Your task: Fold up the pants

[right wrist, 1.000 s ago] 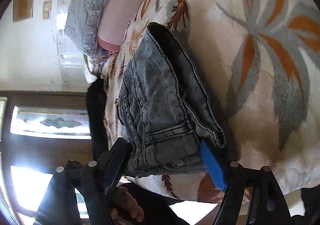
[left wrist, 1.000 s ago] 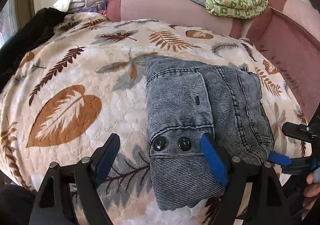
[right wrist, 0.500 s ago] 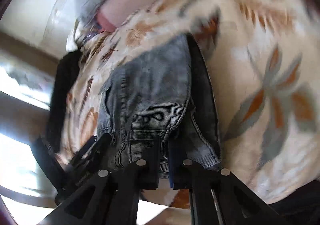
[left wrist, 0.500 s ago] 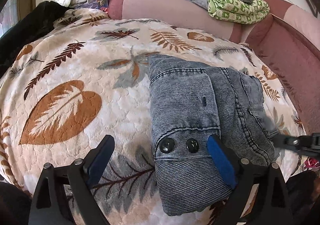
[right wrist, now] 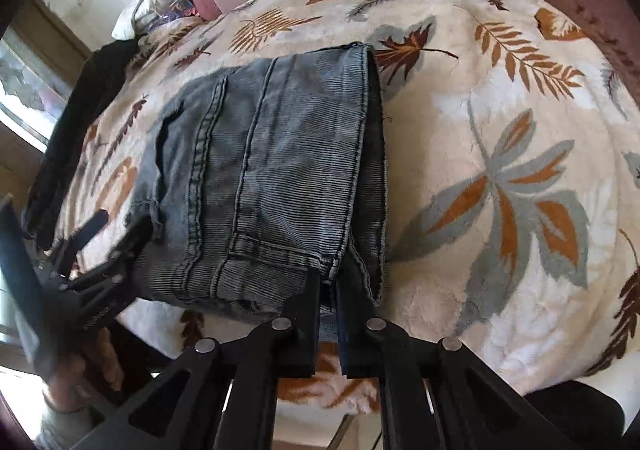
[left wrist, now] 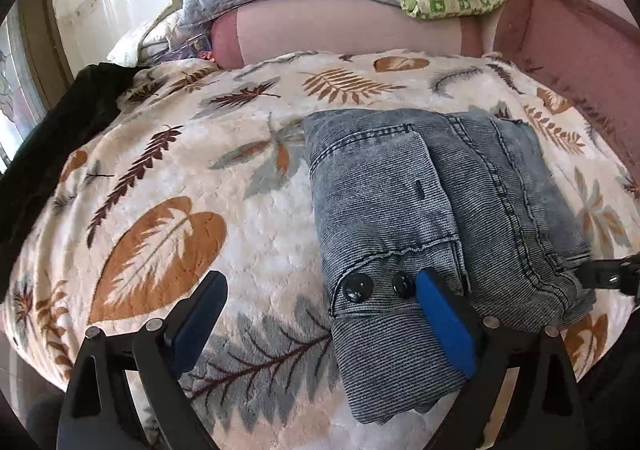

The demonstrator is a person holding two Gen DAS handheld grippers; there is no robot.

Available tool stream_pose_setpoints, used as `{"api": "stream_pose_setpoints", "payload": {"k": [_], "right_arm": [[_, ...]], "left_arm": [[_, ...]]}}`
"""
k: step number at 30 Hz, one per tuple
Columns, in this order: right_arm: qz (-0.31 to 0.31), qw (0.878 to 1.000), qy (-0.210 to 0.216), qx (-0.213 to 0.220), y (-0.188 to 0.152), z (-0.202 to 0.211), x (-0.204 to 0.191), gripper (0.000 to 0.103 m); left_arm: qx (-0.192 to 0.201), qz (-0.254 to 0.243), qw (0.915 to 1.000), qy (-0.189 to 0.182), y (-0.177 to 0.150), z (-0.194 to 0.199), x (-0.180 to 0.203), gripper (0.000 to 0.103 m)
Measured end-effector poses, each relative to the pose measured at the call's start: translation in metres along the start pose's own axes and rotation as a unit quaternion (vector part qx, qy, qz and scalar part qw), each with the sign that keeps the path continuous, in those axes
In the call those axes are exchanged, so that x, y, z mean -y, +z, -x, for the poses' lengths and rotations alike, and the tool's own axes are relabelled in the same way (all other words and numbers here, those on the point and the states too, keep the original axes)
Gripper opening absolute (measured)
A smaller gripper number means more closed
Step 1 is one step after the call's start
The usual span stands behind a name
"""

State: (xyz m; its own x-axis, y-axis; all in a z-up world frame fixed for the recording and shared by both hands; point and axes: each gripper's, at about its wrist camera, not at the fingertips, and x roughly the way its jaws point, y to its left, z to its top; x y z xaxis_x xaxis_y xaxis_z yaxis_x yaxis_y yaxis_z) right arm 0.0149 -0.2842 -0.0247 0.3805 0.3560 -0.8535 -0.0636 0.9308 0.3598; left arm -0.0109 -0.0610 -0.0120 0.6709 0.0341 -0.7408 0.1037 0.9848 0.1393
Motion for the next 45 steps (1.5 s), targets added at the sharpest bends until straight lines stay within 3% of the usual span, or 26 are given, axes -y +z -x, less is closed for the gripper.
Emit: {"api": "stream_pose_setpoints", "payload": {"k": [3, 6, 8, 11, 12, 13, 15, 19, 21, 22, 24, 25, 27, 29, 33, 35, 37, 38, 39, 40, 42, 43, 45], "right_arm": [[-0.011, 0.999, 0.014, 0.042, 0.017, 0.030, -0.006, 0.011], [-0.007, 0.994, 0.055, 0.093, 0.038, 0.050, -0.021, 0.014], [-0.007, 0.994, 0.077, 0.080, 0.045, 0.036, -0.024, 0.031], [0.003, 1.000, 0.001, 0.000, 0.028, -0.008, -0.009, 0.036], [0.001, 1.000, -0.002, -0.030, 0.018, -0.022, 0.000, 0.035], [-0.007, 1.000, 0.019, -0.006, 0.010, -0.013, 0.009, 0.034], [-0.028, 0.999, -0.001, -0.018, 0.013, 0.001, 0.013, 0.039], [-0.019, 0.998, 0.005, 0.061, 0.035, 0.055, -0.010, 0.042], [-0.009, 0.995, 0.029, 0.098, 0.046, 0.068, -0.029, 0.059], [0.004, 0.993, 0.041, 0.106, 0.051, 0.067, -0.040, 0.075], [0.009, 0.995, 0.066, 0.079, 0.049, 0.048, -0.049, 0.077], [0.007, 0.996, 0.076, 0.044, 0.045, 0.028, -0.048, 0.075], [0.009, 0.999, 0.037, -0.027, 0.030, -0.020, -0.035, 0.062], [0.010, 0.998, 0.056, 0.007, 0.013, -0.023, -0.020, 0.056], [0.035, 0.999, 0.018, -0.013, 0.018, -0.017, -0.034, 0.055], [0.054, 0.998, -0.001, -0.029, 0.023, -0.016, -0.044, 0.056], [0.057, 0.997, -0.009, -0.048, 0.035, -0.006, -0.050, 0.056], [0.066, 0.997, -0.019, -0.039, 0.043, 0.003, -0.056, 0.056], [0.081, 0.996, -0.032, -0.022, 0.054, 0.015, -0.064, 0.056], [0.096, 0.995, -0.038, -0.002, 0.069, 0.028, -0.076, 0.057], [0.122, 0.992, -0.030, 0.027, 0.105, 0.042, -0.105, 0.069], [0.137, 0.990, -0.030, 0.029, 0.118, 0.040, -0.121, 0.078], [0.177, 0.984, -0.031, 0.002, 0.141, 0.017, -0.157, 0.078]], "left_arm": [[0.008, -0.009, 0.9999, 0.005, -0.002, 0.001, 0.003, 0.096], [0.010, -0.004, 0.9999, 0.008, -0.003, 0.002, 0.004, 0.096], [0.011, -0.006, 0.9999, 0.008, -0.003, 0.002, 0.004, 0.096], [0.008, 0.003, 1.0000, -0.002, -0.002, 0.001, -0.001, 0.096], [0.007, 0.004, 0.9999, -0.008, -0.002, 0.000, -0.001, 0.096], [0.007, 0.007, 0.9999, -0.012, -0.003, 0.000, -0.002, 0.096], [0.007, 0.014, 0.9996, -0.021, -0.003, -0.002, -0.005, 0.096], [0.002, 0.025, 0.9991, -0.035, -0.003, -0.005, -0.009, 0.096], [0.004, 0.025, 0.9990, -0.036, -0.003, -0.005, -0.009, 0.096], [0.004, 0.026, 0.9990, -0.036, -0.003, -0.005, -0.009, 0.096], [0.003, 0.029, 0.9989, -0.038, -0.004, -0.005, -0.010, 0.096], [0.003, 0.030, 0.9988, -0.039, -0.004, -0.004, -0.011, 0.096], [0.007, 0.037, 0.9979, -0.052, -0.003, -0.003, -0.015, 0.095], [-0.001, 0.067, 0.9932, -0.095, -0.001, 0.001, -0.027, 0.095], [0.028, 0.218, 0.9687, -0.116, 0.002, 0.014, -0.079, 0.095], [-0.014, 0.258, 0.9557, -0.141, 0.002, -0.002, -0.093, 0.095], [-0.078, 0.265, 0.9449, -0.176, -0.005, -0.027, -0.089, 0.095], [-0.082, 0.257, 0.9465, -0.177, -0.007, -0.030, -0.084, 0.095], [-0.069, 0.237, 0.9547, -0.167, -0.005, -0.025, -0.077, 0.095], [-0.068, 0.221, 0.9554, -0.183, -0.002, -0.022, -0.070, 0.095], [-0.087, 0.220, 0.9445, -0.228, 0.001, -0.026, -0.060, 0.095], [-0.092, 0.215, 0.9454, -0.227, 0.002, -0.027, -0.055, 0.095], [-0.085, 0.203, 0.9504, -0.220, 0.004, -0.026, -0.050, 0.095]]}}
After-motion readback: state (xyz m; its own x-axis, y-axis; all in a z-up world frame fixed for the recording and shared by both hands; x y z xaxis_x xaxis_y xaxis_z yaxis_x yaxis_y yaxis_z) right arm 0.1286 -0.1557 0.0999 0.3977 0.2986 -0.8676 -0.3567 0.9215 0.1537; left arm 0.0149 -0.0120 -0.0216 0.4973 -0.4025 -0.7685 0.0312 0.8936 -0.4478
